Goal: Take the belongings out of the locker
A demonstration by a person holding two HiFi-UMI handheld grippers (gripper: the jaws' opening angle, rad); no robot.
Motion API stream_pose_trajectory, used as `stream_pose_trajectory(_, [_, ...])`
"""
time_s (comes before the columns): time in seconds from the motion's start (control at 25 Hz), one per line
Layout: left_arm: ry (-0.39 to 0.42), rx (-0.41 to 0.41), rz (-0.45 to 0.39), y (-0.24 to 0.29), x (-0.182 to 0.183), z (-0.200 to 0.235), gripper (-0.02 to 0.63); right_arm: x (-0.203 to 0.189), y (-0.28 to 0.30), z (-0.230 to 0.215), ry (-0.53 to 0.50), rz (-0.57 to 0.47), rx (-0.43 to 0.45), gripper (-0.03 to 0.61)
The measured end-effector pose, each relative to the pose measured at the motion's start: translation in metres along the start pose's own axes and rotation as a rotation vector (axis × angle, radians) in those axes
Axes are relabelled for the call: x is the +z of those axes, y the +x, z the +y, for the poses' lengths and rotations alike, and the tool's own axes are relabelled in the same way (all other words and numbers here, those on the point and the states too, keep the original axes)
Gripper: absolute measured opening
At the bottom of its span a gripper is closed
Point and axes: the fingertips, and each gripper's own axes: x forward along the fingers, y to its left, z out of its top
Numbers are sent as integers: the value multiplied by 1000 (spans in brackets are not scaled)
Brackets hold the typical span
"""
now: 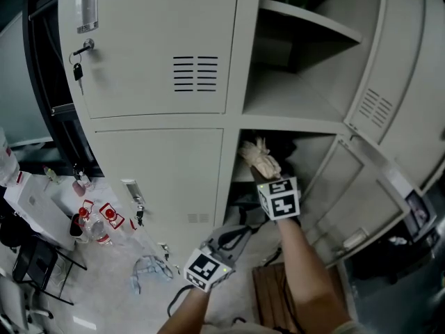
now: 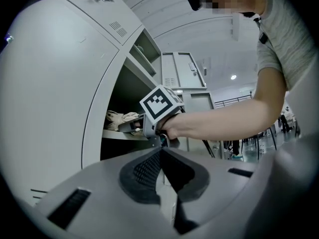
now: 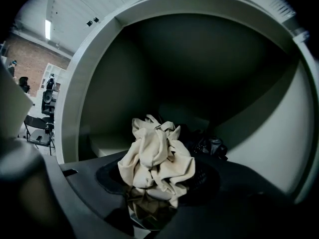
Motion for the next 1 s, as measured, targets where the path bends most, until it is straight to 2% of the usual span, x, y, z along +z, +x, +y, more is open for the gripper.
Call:
stream_pose_trajectory(0.24, [-43, 15, -2, -3, 3, -2, 3, -9, -23, 0, 66, -91, -5, 236])
stream_pose_trajectory(0.4, [-27, 1, 1, -1, 2, -5, 3, -16, -40, 0, 116, -125, 8, 232])
stream_pose_trajectory(0.52, [-44, 0, -4, 2, 5, -9, 3, -19, -53, 2, 153, -158, 25, 232])
stream_pose_trajectory(1.0, [-49, -18, 0, 3, 6, -21, 3, -38, -98, 23, 191, -210, 75, 230])
